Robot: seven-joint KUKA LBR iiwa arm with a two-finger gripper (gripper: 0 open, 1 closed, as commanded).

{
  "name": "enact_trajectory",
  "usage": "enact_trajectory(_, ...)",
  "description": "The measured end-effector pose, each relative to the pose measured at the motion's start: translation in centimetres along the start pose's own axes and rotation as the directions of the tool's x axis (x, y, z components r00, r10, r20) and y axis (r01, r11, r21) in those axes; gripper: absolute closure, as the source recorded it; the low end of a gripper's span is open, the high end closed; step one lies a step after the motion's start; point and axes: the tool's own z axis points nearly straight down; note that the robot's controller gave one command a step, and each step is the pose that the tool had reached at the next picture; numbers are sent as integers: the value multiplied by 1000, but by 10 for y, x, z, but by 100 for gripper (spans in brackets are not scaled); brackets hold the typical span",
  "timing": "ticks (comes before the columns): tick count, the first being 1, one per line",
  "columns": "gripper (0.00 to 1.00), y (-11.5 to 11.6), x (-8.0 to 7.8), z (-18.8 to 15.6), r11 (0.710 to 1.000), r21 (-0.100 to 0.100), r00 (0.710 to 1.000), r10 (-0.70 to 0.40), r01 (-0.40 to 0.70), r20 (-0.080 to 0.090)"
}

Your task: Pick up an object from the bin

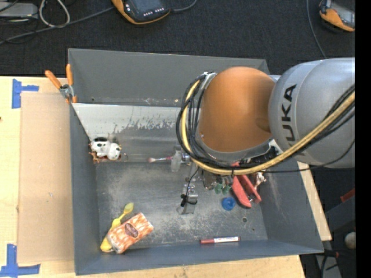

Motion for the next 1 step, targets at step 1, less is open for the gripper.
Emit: enact_trajectory(1,0,-1,-2,-3,1000,-1,1000,4,-4,7)
